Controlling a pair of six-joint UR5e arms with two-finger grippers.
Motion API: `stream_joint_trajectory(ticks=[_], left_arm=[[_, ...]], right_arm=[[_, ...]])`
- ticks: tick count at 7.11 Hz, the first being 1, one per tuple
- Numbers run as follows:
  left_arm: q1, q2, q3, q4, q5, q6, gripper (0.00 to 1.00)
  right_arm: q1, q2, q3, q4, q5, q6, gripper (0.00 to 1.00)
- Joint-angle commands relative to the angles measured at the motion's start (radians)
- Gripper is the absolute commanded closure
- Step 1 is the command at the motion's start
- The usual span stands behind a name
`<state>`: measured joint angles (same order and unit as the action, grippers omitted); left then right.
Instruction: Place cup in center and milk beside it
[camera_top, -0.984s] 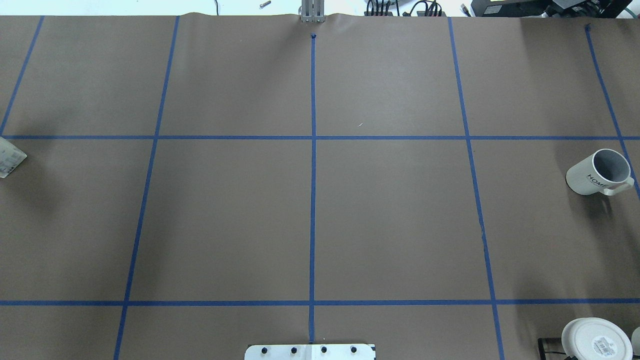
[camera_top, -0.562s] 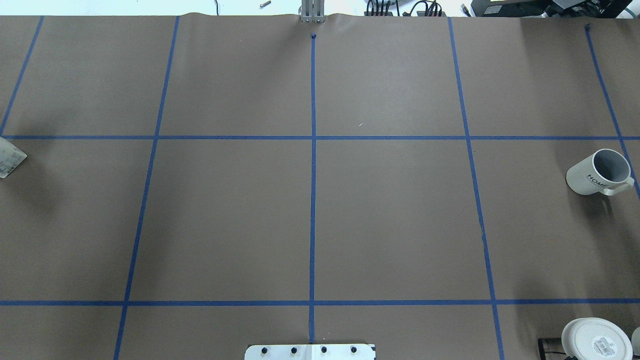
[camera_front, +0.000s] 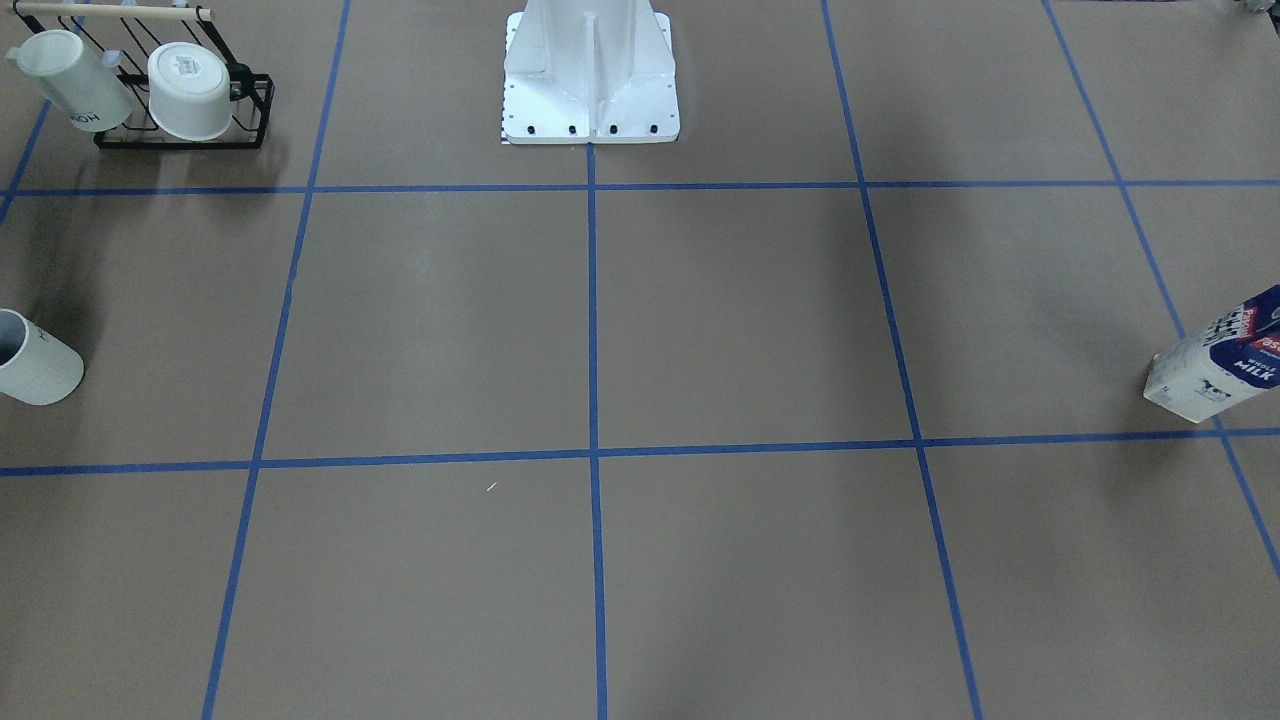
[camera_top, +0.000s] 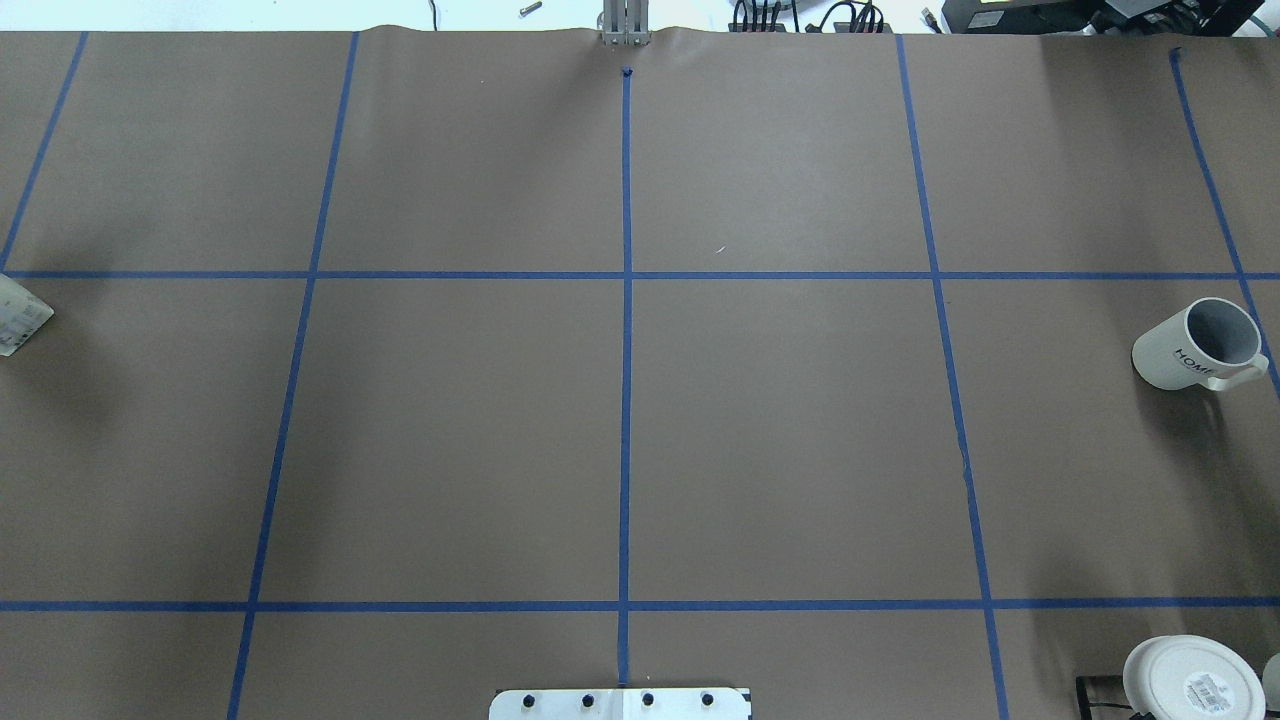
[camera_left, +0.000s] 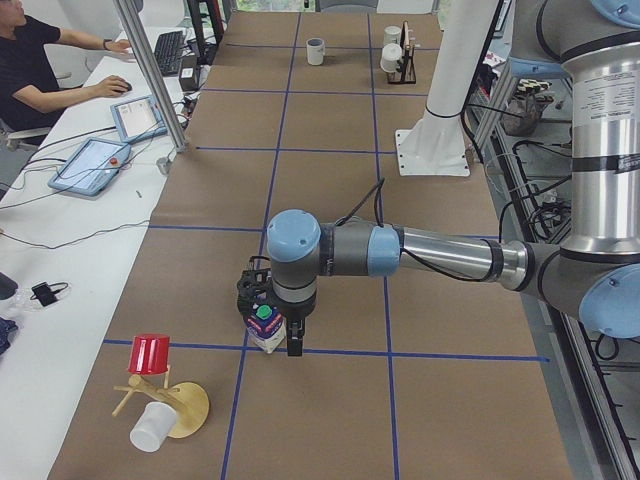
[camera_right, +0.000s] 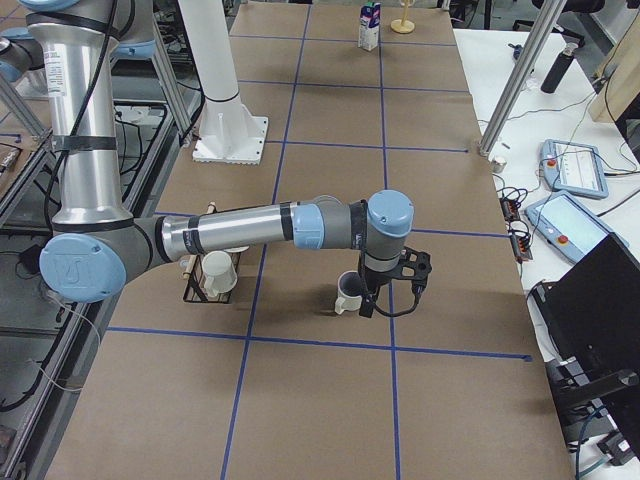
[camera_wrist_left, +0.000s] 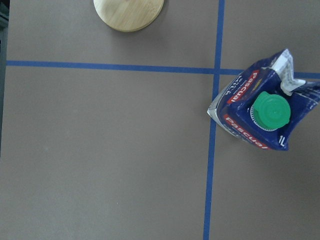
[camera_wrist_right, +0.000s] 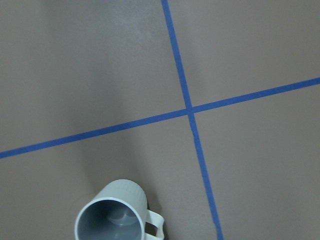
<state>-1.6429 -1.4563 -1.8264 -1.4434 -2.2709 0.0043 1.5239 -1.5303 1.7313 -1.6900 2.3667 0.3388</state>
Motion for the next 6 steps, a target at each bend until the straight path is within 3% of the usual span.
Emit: stream_joint_trajectory(ticks=[1,3,6], left_arm=[[0.0,-0.007,0.007,-0.015,0.001,-0.001,0.02],[0.0,-0.013,0.002,-0.017,-0.001,-0.006,0.02],[0.002,-0.041,0.004,-0.014,0.008,-0.001,0.02]], right_arm=[[-0.016,-0.038,0.004,0.172,0.057,0.059,0.0],[-0.115,-0.085,-0.073,0.469,0.043,0.049,0.0],[-0.235,-0.085,-0.101,0.492,-0.032,0.029,0.0]])
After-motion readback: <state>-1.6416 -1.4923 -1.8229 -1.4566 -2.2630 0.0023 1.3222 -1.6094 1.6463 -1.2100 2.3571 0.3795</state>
